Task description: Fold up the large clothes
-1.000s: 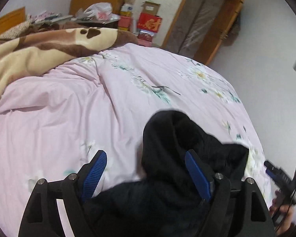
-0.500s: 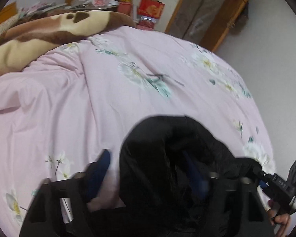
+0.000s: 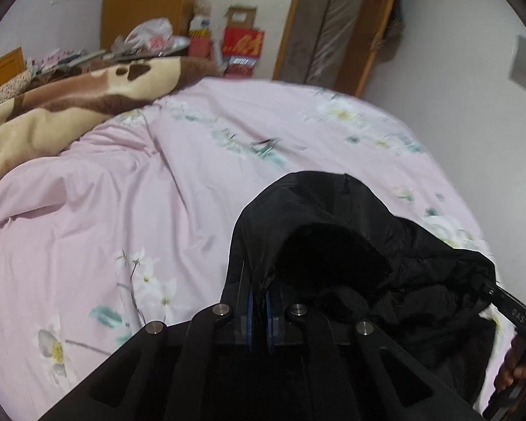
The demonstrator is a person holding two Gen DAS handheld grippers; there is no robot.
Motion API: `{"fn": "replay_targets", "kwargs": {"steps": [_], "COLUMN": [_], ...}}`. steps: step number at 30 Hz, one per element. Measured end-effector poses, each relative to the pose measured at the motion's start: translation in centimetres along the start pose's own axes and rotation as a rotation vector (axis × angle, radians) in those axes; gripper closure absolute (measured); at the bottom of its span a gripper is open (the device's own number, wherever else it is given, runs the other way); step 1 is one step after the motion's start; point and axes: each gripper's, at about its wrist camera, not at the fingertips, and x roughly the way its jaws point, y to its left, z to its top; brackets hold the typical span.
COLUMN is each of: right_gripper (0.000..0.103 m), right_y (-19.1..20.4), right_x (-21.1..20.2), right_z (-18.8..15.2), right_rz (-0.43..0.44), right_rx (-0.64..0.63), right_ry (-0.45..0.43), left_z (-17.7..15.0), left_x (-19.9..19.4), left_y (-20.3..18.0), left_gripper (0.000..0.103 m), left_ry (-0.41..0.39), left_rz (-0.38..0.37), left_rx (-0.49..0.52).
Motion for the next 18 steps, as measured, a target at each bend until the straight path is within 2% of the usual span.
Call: {"fn": "replay_targets", "kwargs": {"steps": [1,4,10,13,15,17,18], "right_gripper": [0.091,0.091,0.091,0.090,0.088,0.087,0.087], "right_y": [0.1,1.2,1.2,0.2,-0.3,-0.8,-1.0], "right_x": [-1.0,-3.4,-5.5,-5.7,-5.6,-6.2,-6.5], "right_z": [-0.5,-2.6,-7.1,-9.0,-9.6,-10.0,-10.2], "right_rz": [0.002,-0.041,-0.056,-0.059,-0.062,-0.059,-0.055], "right_rx": [-0.018,-0.127,-0.206,-0.180,-0.162,-0.131,-0.119], "right_ry": [-0.022,-0.075,-0.055,-0.001,0.025,0.040,0.042], "left_z": [-0.8,-3.3,-8.2,-10.3,-11.1,-11.9,-12.3], "left_x": [-0.8,-2.6,-3.4,-4.1,-4.7,-6.1,-6.6], "left_y": [0.2,1.3,4.8,6.0,6.6,7.7,8.2], "left_gripper": [0.098,0.098,0.096,0.084,0.060,0.049,0.048], "left_ry": [-0.008,-0.002,0.077,0.112,0.124,0.116,0.116], "left_rz": [0.010,-0.020,-0.043,-0.072,-0.069,-0.077,-0.082], "left_rx": [0.004,-0.027,-0.113,-0.136,-0.142,-0.170,-0.178]}}
